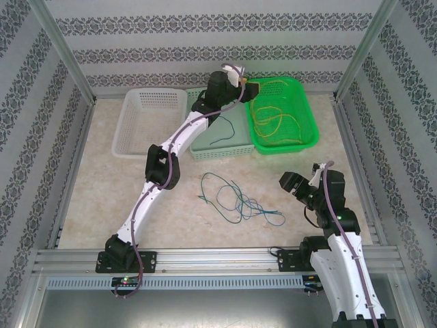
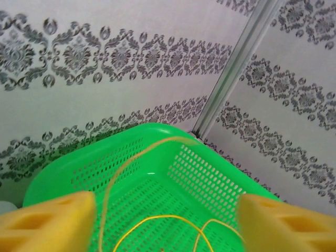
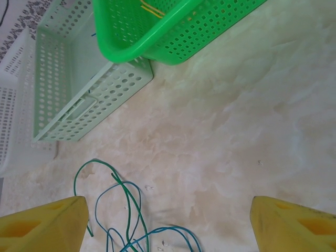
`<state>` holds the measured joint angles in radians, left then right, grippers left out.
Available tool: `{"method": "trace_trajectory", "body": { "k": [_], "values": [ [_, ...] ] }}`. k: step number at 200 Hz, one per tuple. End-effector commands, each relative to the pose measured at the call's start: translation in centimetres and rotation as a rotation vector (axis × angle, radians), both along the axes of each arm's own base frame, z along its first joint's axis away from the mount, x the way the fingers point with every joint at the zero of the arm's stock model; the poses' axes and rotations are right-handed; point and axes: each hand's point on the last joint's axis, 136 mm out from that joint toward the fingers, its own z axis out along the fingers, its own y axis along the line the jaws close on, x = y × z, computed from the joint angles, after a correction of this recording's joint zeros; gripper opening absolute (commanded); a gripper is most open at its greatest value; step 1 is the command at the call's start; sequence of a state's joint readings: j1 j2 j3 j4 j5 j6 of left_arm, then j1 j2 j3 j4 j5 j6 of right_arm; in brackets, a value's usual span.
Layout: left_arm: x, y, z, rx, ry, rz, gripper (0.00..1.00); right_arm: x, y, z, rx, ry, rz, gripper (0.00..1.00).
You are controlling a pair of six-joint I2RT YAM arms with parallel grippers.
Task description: Untangle the cables
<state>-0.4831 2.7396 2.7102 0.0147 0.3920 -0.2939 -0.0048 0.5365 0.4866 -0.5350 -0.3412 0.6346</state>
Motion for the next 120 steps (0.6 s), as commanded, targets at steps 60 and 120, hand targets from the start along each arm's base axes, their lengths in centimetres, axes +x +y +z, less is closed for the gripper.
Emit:
{"method": "trace_trajectory", "body": {
  "k": [60,120],
  "values": [
    [-3.2,0.2,5.1,0.062,0.029,-0.016,1.00,-0.9,2.9,-0.4,-0.029,0.037,0.221,0.70],
    [-7.9,5.1,8.9,-0.044,0.173,-0.005,1.00,-3.1,6.8,-3.7,-0.242,0.155,0.455,0.69]
  ]
}}
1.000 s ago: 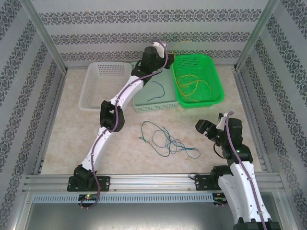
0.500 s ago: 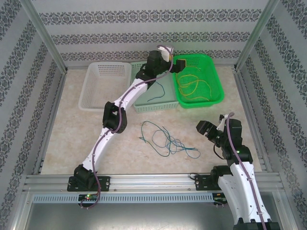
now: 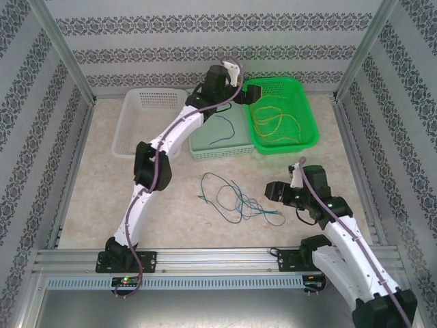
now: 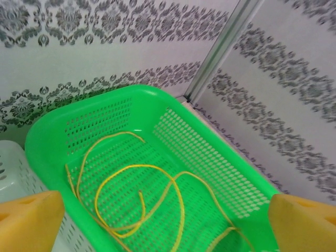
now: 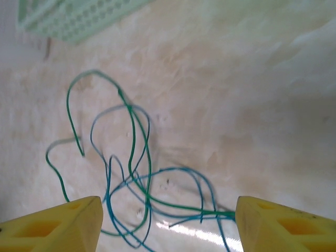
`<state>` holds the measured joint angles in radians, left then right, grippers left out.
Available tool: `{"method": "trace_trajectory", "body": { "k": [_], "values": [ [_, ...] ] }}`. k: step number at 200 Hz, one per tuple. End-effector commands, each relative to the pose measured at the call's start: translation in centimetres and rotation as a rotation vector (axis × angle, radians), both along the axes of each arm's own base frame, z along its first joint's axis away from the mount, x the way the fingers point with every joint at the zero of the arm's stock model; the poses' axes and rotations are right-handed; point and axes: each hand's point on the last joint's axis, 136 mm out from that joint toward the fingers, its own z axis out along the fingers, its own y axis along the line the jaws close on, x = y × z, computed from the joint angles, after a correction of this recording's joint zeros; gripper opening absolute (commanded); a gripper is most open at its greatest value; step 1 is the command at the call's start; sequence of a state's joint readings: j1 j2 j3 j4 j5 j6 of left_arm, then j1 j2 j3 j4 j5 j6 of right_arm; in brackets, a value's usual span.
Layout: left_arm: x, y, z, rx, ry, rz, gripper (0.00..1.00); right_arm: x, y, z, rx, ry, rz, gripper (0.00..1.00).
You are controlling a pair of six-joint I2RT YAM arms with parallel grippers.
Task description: Untangle the cables
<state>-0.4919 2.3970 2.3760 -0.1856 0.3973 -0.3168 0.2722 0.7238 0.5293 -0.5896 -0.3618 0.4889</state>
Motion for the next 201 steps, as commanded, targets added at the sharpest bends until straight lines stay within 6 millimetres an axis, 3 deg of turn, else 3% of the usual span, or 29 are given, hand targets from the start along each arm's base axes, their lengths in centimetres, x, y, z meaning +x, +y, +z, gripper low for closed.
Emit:
{"method": "trace_trajectory", "body": {
  "k": [1,27,48,77,114,154,201],
  "values": [
    [-2.4,3.1,5.7,-0.122,-0.016,0.017,1.00,-0.6,0.6,-0.8,-0.140,-0.004,0.080,0.69],
    [-3.8,8.2,5.8,-0.334,0.093,0.042,1.00,-1.3,1.8,-1.7,-0.240,0.016,0.167,0.70],
    [-5.2,11.4,3.2,-0.404,0.258,0.040,1.00,-1.8,2.3,-2.2,-0.271,0.016,0.202,0.69],
    [-9.1,12.5,0.0,-0.282,0.331,0.042,1.00,-1.9,2.6,-2.2,-0.301,-0.003,0.224,0.66],
    [-12.0,13.6,-1.4,-0.226,0.370,0.043,1.00,-2.3,3.1,-2.9,-0.358,0.001,0.267,0.63],
    [-13.2,14.3,-2.0,-0.217,0.391,0.044,1.00,-2.9,4.0,-3.5,-0.384,0.025,0.323,0.57],
    [-14.0,14.8,-2.0,-0.218,0.385,0.049,1.00,-2.5,3.6,-4.4,-0.455,0.056,0.314,0.53]
  ]
}}
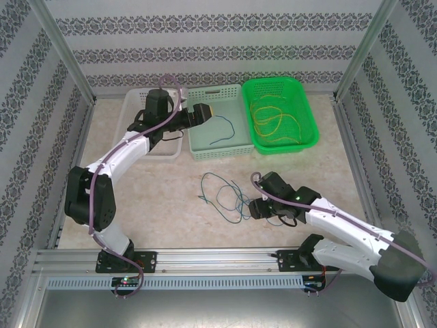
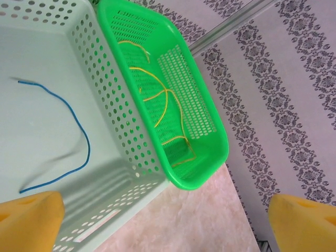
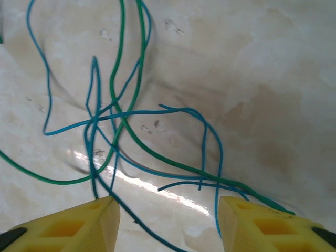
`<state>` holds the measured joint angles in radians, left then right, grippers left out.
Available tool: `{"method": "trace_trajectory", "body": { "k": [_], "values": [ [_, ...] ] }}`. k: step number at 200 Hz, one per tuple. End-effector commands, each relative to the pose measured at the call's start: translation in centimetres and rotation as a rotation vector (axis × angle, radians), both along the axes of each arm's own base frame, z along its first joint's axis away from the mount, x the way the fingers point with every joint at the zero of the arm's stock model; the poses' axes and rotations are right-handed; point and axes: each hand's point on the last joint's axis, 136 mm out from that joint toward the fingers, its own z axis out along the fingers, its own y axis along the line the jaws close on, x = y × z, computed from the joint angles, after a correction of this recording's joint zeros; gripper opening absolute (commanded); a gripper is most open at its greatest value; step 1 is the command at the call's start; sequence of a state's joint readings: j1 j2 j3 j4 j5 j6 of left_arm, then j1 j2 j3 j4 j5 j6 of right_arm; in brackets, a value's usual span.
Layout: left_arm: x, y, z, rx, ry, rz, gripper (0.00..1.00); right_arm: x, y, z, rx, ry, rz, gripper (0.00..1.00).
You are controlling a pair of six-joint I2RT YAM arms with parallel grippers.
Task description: Untangle the cables
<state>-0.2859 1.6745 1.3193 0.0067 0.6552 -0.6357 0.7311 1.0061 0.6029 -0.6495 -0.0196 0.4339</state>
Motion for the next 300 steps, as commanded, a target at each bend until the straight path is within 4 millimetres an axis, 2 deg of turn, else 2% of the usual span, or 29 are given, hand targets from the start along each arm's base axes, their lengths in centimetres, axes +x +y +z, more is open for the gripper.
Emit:
{"method": "trace_trajectory", "body": {
  "k": [1,28,43,63,82,101,123,155,231,269,300],
  "values": [
    [-0.9,0.6,0.3,0.007,-0.012,-0.016,1.00,0.6,-0.2,0.4,-0.050,-0.021,0.006,0.53],
    [-1.1,0.9,0.4,0.007,-0.013,-0.009,1.00,0.9,0.4,-0.3,-0.081,0.006,0.045,0.53],
    [-1.1,1.2,0.3,0.006,-0.014,-0.001,1.00,1.1,0.5,-0.5,-0.100,0.018,0.055,0.48],
    [-1.3,1.5,0.4,0.009,-0.015,0.005,1.00,1.5,0.7,-0.2,-0.102,0.013,0.049,0.28],
    [-1.5,1.8,0.1,0.028,-0.010,0.012,1.00,2.0,0.9,1.3,-0.069,-0.033,0.032,0.13],
    [-1.8,1.9,-0.3,0.045,-0.001,0.013,1.00,2.7,1.1,4.4,-0.011,-0.114,0.011,0.06],
    [-2.0,1.8,-0.7,0.044,0.005,0.004,1.00,3.9,1.3,8.8,0.065,-0.218,-0.016,0.00],
    [-2.2,1.8,-1.1,0.041,0.011,0.001,1.00,5.6,1.9,15.7,0.153,-0.317,-0.012,0.00],
    [-2.9,2.3,-2.3,0.068,0.029,0.011,1.00,11.2,2.9,30.1,0.256,-0.571,-0.001,0.00],
    [-3.1,2.7,-3.0,0.086,0.038,0.034,1.00,14.5,3.8,35.2,0.336,-0.672,-0.013,0.00],
    [-3.5,3.1,-3.4,0.096,0.044,0.043,1.00,16.1,4.1,39.7,0.445,-0.764,-0.029,0.00]
  ]
}}
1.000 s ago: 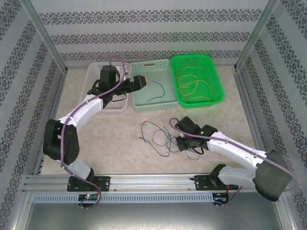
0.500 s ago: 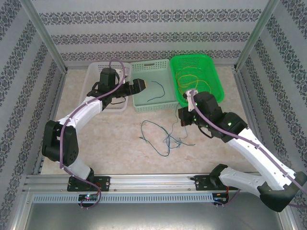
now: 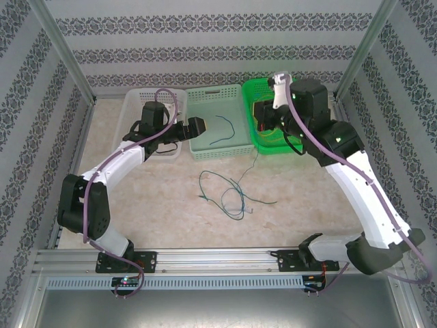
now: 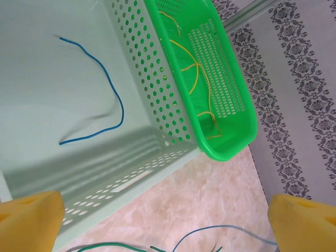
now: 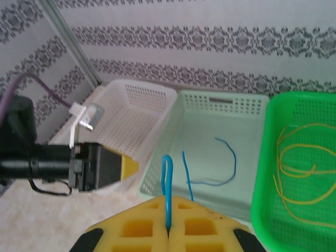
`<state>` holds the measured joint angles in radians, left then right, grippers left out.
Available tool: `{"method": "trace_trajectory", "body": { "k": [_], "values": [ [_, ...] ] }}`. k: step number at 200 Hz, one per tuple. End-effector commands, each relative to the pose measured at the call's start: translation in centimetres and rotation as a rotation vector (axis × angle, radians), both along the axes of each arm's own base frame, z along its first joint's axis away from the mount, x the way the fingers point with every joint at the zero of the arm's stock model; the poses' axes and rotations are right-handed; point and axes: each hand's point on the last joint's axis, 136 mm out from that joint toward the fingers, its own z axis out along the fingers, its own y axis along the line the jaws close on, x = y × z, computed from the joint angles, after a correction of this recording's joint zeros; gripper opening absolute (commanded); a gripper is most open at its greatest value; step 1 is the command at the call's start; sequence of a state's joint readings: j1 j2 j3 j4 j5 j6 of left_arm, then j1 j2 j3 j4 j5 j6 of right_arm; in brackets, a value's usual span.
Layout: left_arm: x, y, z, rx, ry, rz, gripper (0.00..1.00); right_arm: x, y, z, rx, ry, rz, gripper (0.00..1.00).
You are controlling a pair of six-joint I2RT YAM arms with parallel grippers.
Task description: Untangle the cables
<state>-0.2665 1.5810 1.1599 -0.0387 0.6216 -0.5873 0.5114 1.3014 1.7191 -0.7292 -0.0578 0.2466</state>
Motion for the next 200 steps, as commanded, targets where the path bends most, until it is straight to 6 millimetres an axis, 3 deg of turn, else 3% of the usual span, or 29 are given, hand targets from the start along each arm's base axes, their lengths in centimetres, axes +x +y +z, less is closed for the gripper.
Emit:
{"method": "trace_trajectory", "body": {
  "k": [1,45,65,93,118,134,160,179,200],
  "values": [
    [-0.6,0.8,0.4,0.025,-0.024,0.012,1.00,0.8,0.6,4.3,0.092,-0.105,0.034,0.00],
    [-0.7,1.2,0.0,0.038,-0.022,0.026,1.00,2.9,0.6,7.5,0.131,-0.182,0.018,0.00],
    [-0.8,1.3,-0.1,0.040,-0.019,0.030,1.00,3.5,0.4,10.1,0.164,-0.252,0.008,0.00],
    [-0.9,1.4,-0.3,0.046,-0.017,0.035,1.00,3.2,0.6,15.3,0.222,-0.364,0.031,0.00],
    [-0.9,1.7,-0.6,0.044,-0.012,0.043,1.00,4.1,1.1,17.0,0.233,-0.394,0.047,0.00],
    [-0.9,1.8,-0.7,0.043,-0.008,0.051,1.00,5.9,1.6,16.0,0.233,-0.364,0.046,0.00],
    [-1.0,1.9,-0.7,0.042,-0.008,0.059,1.00,10.1,2.8,12.4,0.247,-0.274,0.050,0.00],
    [-1.2,2.2,-0.7,0.044,-0.007,0.065,1.00,13.9,3.7,8.1,0.247,-0.171,0.045,0.00],
    [-1.6,2.6,-0.5,0.050,-0.013,0.077,1.00,17.8,5.0,1.6,0.229,-0.028,0.037,0.00]
  ]
}}
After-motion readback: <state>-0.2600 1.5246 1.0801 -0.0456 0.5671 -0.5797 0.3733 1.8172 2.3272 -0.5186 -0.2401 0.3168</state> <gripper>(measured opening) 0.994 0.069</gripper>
